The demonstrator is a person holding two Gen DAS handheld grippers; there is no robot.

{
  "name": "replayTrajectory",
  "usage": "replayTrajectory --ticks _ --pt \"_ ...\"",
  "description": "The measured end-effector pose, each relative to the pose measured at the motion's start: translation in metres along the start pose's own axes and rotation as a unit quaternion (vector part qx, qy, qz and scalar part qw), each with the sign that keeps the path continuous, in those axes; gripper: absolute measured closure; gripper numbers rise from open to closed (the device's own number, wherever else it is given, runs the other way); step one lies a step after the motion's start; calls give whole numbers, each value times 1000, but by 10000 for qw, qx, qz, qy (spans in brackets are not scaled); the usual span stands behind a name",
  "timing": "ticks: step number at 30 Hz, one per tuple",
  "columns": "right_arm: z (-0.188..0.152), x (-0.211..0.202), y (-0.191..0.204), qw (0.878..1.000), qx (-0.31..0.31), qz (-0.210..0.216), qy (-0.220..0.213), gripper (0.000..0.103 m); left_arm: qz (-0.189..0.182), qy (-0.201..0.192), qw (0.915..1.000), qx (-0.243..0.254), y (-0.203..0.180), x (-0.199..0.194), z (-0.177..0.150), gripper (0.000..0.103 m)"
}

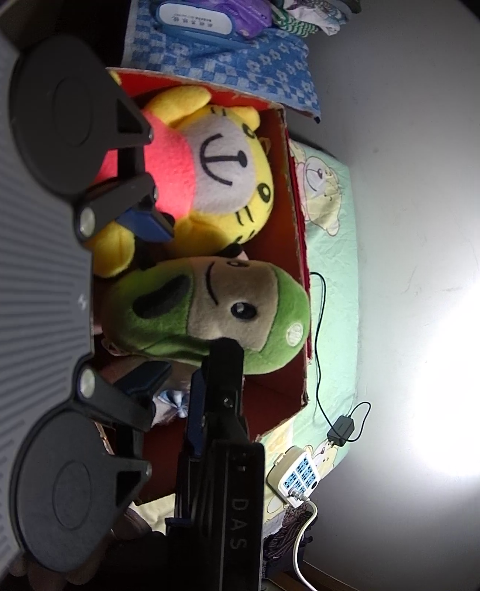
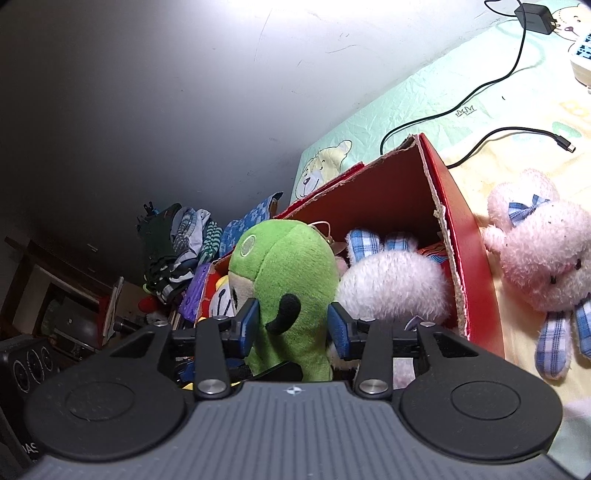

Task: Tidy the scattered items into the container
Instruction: 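Lower the green bean plush into the box beside the tiger plush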

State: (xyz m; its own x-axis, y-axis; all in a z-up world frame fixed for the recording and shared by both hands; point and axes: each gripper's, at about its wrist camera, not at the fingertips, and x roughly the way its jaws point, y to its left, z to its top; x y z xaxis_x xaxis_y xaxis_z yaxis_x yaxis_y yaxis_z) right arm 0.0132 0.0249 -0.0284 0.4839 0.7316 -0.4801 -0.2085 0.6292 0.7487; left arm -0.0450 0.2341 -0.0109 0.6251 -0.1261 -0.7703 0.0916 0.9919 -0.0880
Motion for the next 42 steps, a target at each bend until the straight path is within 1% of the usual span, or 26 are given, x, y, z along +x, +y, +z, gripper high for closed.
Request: replayTrajectory --ticks 12,18,22,25,33,42 --pt "-2 -7 9 9996 -252 -134 -70 59 -27 6 10000 -44 1 1 -1 27" --pt "-2 -15 11 9991 -318 -192 -204 59 -124 -41 9999 -62 1 -2 -1 22" --pt "-3 -21 9 9991 -265 -198 -266 59 -66 -45 10000 -13 -2 -4 -2 21" --pt "-5 -25 9 9990 -250 -229 -306 59 -34 -61 10000 -7 -4 -6 -3 19" --pt "-13 -33 11 9984 -223 -358 -374 59 201 -50 9998 -32 -6 -10 -7 17" --pt "-23 -40 17 9969 -416 -475 -464 59 409 -68 9991 -60 -12 -20 -13 16"
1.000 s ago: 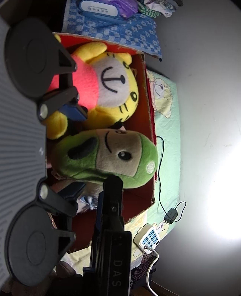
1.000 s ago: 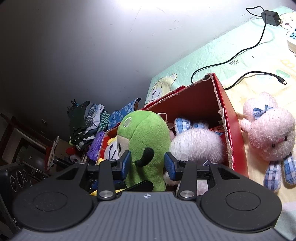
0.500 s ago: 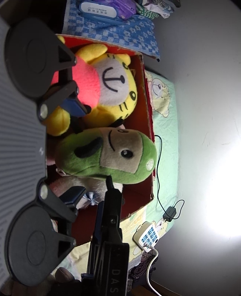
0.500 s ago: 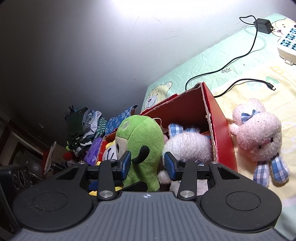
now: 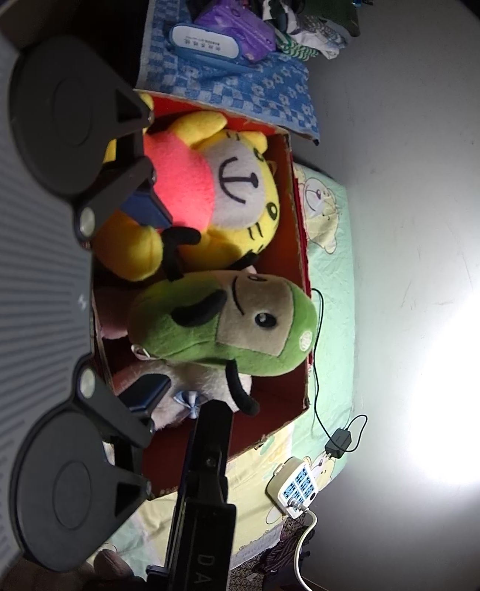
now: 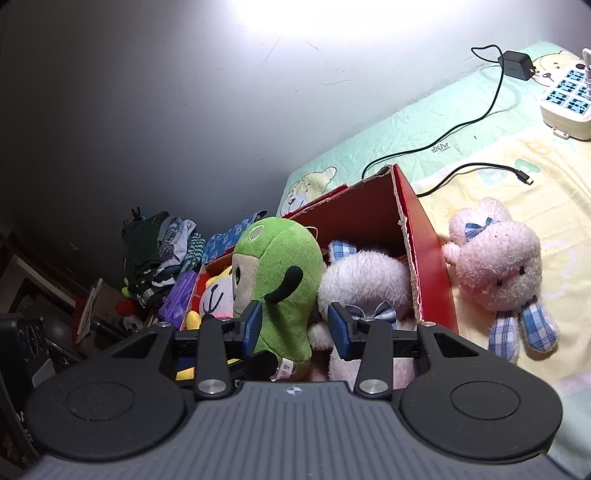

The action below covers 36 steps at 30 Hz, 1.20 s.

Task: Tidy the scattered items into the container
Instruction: 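Lower the green bean plush into the box beside the tiger plush, then open the right gripper and withdraw it from the green bean plush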

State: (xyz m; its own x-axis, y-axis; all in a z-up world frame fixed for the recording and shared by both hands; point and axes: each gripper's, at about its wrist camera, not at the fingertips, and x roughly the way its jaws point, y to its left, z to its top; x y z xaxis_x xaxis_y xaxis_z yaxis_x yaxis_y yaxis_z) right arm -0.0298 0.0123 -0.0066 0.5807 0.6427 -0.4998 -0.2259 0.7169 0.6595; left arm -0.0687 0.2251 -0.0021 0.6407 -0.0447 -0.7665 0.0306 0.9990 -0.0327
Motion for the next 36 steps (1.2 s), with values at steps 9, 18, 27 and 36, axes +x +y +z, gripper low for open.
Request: replayTrajectory --ticks 9,18,27,36 --pt "-8 -10 3 9998 -153 -90 -122 59 342 134 9993 8 -4 -4 -6 15" --pt "-16 -16 7 9991 -293 -219 -230 59 530 233 9983 -61 -3 -3 -10 15" --pt "-23 -20 9 9975 -480 -420 -306 59 677 159 9976 10 -5 -5 -12 12" --pt "-26 -19 7 9972 -440 -520 -305 59 707 139 9974 9 -2 -3 -13 6"
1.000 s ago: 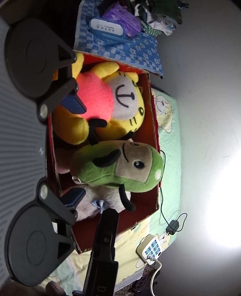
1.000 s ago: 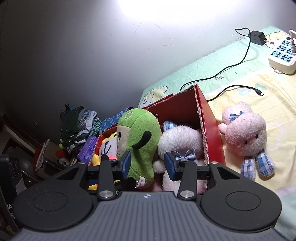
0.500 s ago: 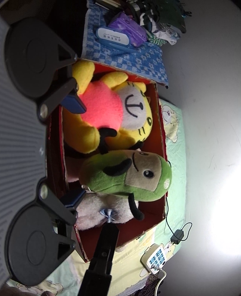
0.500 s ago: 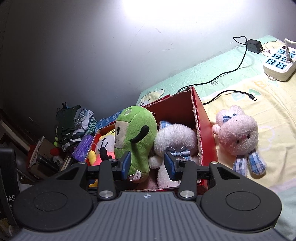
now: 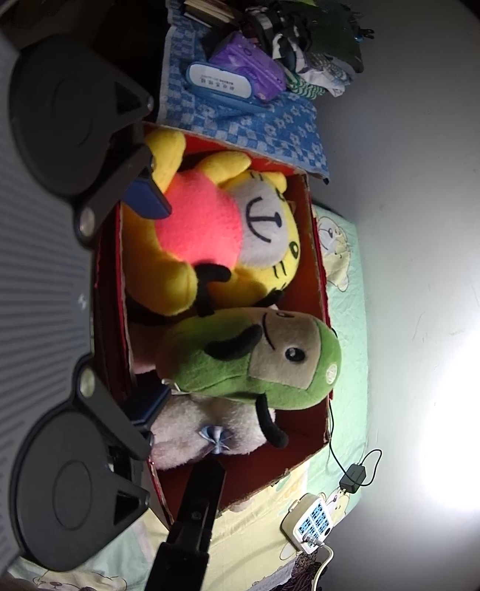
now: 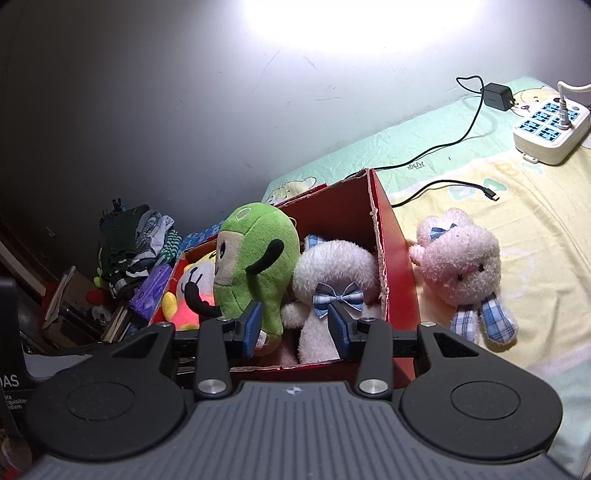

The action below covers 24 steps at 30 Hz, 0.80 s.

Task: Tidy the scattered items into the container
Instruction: 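Open the right gripper and withdraw it from the green bean plush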

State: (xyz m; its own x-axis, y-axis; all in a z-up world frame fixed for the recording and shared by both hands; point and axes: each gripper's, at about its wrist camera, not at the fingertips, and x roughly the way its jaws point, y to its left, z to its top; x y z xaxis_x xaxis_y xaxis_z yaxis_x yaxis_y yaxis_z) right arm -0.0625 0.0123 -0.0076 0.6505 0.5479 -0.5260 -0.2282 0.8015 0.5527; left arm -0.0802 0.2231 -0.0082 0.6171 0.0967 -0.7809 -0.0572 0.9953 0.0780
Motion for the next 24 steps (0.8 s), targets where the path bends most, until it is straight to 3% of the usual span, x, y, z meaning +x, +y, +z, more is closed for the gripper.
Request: replayTrajectory --ticks 15,24 --pt "1 -3 1 9996 -271 -60 -54 60 196 125 9997 -79 -6 10 4 9" --pt "12 2 -11 9993 -324 119 109 59 545 242 9980 -230 -14 12 12 10"
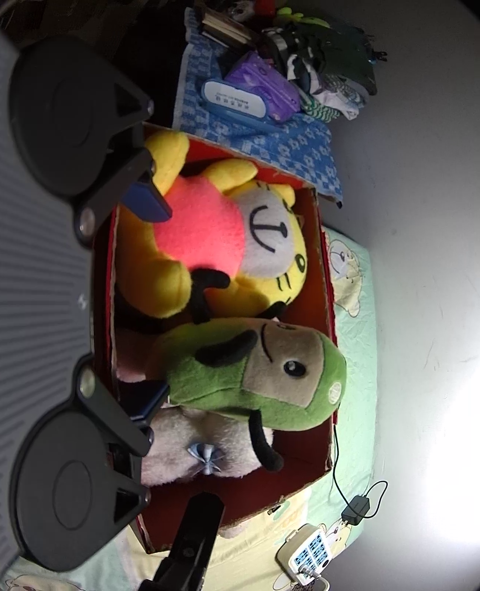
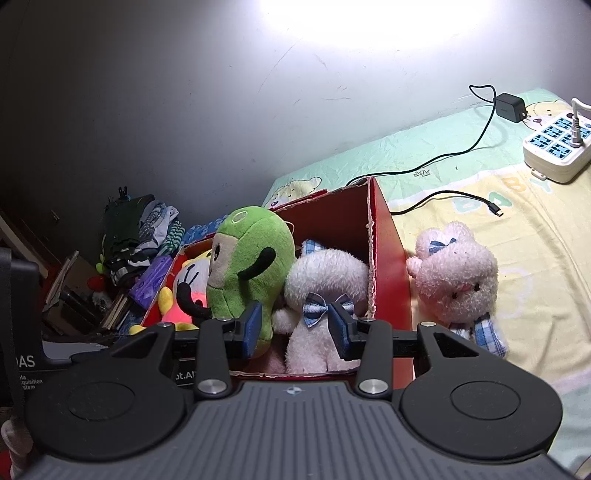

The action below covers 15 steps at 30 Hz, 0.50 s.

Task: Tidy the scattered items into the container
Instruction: 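Open the right gripper and withdraw it from the green bean plush, then move the right gripper to the pink bunny plush on the sheet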

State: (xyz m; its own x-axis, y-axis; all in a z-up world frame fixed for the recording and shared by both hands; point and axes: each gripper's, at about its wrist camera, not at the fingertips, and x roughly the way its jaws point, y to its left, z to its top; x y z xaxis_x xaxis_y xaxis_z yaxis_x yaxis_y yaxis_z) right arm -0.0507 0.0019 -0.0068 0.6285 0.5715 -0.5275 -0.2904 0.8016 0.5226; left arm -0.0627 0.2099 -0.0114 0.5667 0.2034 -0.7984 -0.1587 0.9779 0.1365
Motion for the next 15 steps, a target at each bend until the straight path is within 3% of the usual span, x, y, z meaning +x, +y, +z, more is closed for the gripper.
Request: replayTrajectory --ticks 7,15 --pt "10 2 -12 9998 -53 160 109 59 333 44 9994 1 -10 -4 6 11" --pt "17 -2 -31 9986 -25 515 134 60 625 -175 9979 -70 -16 -23 11 12"
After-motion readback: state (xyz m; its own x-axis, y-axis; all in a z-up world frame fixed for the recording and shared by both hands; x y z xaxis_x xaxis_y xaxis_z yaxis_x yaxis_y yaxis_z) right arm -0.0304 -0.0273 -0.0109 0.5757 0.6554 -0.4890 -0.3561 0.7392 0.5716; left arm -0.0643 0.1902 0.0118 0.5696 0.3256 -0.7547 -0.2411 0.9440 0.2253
